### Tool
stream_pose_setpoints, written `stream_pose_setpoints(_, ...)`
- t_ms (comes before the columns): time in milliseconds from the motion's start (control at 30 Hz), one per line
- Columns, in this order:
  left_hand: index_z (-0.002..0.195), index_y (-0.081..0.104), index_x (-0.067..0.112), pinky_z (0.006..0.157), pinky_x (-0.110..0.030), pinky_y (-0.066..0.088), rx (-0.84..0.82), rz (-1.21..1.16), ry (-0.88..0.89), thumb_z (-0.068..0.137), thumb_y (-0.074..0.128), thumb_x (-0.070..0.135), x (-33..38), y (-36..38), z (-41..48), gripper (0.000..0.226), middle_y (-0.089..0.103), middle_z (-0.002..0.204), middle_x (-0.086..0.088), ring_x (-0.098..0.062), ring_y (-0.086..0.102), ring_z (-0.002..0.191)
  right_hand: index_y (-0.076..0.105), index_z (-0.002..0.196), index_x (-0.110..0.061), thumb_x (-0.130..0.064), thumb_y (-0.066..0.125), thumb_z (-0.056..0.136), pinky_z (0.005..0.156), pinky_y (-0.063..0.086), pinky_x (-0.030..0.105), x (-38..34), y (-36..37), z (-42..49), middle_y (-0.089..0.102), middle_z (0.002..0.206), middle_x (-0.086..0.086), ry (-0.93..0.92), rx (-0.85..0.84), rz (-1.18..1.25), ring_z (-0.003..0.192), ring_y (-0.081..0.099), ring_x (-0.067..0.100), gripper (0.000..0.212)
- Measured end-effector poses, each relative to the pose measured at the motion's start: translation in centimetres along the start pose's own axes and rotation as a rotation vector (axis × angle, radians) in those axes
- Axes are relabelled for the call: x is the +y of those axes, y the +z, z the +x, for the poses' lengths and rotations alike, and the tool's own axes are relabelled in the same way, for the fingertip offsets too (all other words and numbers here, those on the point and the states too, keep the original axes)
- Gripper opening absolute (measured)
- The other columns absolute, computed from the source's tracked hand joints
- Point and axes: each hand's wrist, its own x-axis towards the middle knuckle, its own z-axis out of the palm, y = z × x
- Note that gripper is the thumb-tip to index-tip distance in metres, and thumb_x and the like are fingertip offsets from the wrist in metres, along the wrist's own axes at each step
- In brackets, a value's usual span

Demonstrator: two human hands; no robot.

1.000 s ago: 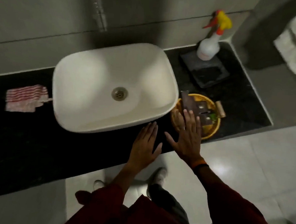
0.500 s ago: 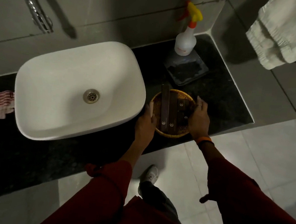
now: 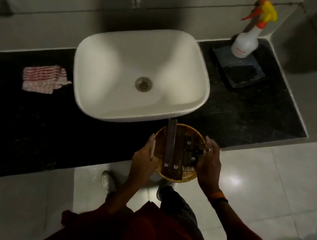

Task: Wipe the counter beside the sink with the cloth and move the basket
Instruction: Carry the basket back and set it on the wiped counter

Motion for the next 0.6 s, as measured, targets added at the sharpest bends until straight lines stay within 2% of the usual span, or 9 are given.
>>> stream_pose_setpoints(67, 0.153, 0.03, 0.04, 0.056, 0.0, 0.045, 0.054, -0.017, -0.039, 0.084, 0.066, 0.006, -3.9, -4.9, -1.2, 0.084, 0.06, 0.095, 0.01, 0.006, 0.057, 0.067, 0.045, 0.146, 0.008, -0.037, 0.041, 0.096, 0.089, 0.062, 0.05, -4.6, 3.7, -2.4, 0.048, 0.145, 0.03, -0.016, -0.036, 0.05, 0.115, 0.064, 0.039, 0.066)
stream_pose_setpoints(100, 0.153, 0.031, 0.039, 0.056, -0.001, 0.045, 0.067, -0.028, -0.061, 0.084, 0.065, 0.005, -6.0, -7.6, -2.0, 0.084, 0.06, 0.096, 0.009, 0.002, 0.059, 0.068, 0.045, 0.145, 0.007, -0.039, 0.038, 0.095, 0.09, 0.062, 0.05, -7.0, 5.8, -3.5, 0.048, 0.144, 0.03, -0.027, -0.069, 0.068, 0.115, 0.064, 0.039, 0.068)
stream_pose_setpoints(200, 0.151, 0.036, 0.034, 0.053, -0.004, 0.047, 0.138, -0.068, -0.097, 0.087, 0.062, 0.0, -11.2, -15.5, -3.6, 0.077, 0.059, 0.101, 0.007, 0.0, 0.06, 0.07, 0.044, 0.147, 0.005, -0.016, 0.051, 0.094, 0.09, 0.062, 0.055, -13.6, 12.2, -5.7, 0.048, 0.145, 0.03, -0.06, -0.146, 0.062, 0.118, 0.063, 0.042, 0.057)
stream_pose_setpoints(267, 0.149, 0.04, 0.03, 0.056, 0.0, 0.047, 0.212, -0.087, -0.133, 0.089, 0.061, -0.001, -14.6, -21.4, -3.9, 0.071, 0.059, 0.104, 0.008, 0.005, 0.06, 0.075, 0.043, 0.148, 0.001, -0.005, 0.054, 0.094, 0.097, 0.058, 0.048, -18.4, 17.1, -6.5, 0.046, 0.147, 0.029, -0.118, -0.177, 0.061, 0.122, 0.061, 0.042, 0.056)
stream_pose_setpoints(400, 0.152, 0.038, 0.02, 0.057, -0.003, 0.05, 0.317, -0.092, -0.207, 0.089, 0.06, -0.002, -20.7, -31.7, -2.7, 0.071, 0.063, 0.121, -0.004, 0.002, 0.061, 0.08, 0.04, 0.152, -0.007, 0.004, 0.06, 0.093, 0.099, 0.057, 0.049, -28.1, 24.8, -7.1, 0.039, 0.154, 0.022, -0.183, -0.303, 0.087, 0.125, 0.06, 0.04, 0.063)
stream_pose_setpoints(467, 0.153, 0.038, 0.021, 0.056, 0.002, 0.046, 0.329, -0.096, -0.262, 0.089, 0.063, -0.001, -23.0, -35.6, -1.3, 0.072, 0.063, 0.13, -0.009, 0.001, 0.059, 0.084, 0.038, 0.153, -0.008, 0.004, 0.061, 0.092, 0.099, 0.057, 0.05, -31.7, 27.5, -6.7, 0.037, 0.156, 0.022, -0.204, -0.334, 0.09, 0.123, 0.06, 0.04, 0.067)
stream_pose_setpoints(533, 0.153, 0.039, 0.023, 0.062, 0.005, 0.043, 0.319, -0.117, -0.272, 0.088, 0.065, 0.001, -24.3, -38.5, 0.2, 0.073, 0.062, 0.135, -0.011, -0.004, 0.059, 0.096, 0.038, 0.154, -0.007, 0.004, 0.062, 0.091, 0.101, 0.055, 0.049, -34.3, 29.3, -6.2, 0.036, 0.155, 0.022, -0.206, -0.349, 0.096, 0.124, 0.059, 0.04, 0.069)
stream_pose_setpoints(567, 0.152, 0.04, 0.023, 0.072, 0.002, 0.045, 0.313, -0.134, -0.262, 0.087, 0.066, 0.001, -24.6, -39.6, 0.8, 0.074, 0.062, 0.136, -0.01, -0.006, 0.058, 0.101, 0.038, 0.154, -0.006, 0.004, 0.062, 0.09, 0.103, 0.053, 0.046, -35.3, 29.9, -5.9, 0.037, 0.155, 0.021, -0.203, -0.346, 0.1, 0.126, 0.059, 0.039, 0.069)
stream_pose_setpoints(600, 0.152, 0.041, 0.023, 0.083, -0.008, 0.047, 0.31, -0.156, -0.251, 0.086, 0.068, 0.002, -24.8, -40.3, 1.5, 0.074, 0.063, 0.136, -0.009, -0.008, 0.058, 0.105, 0.038, 0.154, -0.006, 0.004, 0.061, 0.09, 0.105, 0.051, 0.043, -36.1, 30.5, -5.4, 0.037, 0.155, 0.02, -0.193, -0.338, 0.105, 0.127, 0.058, 0.038, 0.068)
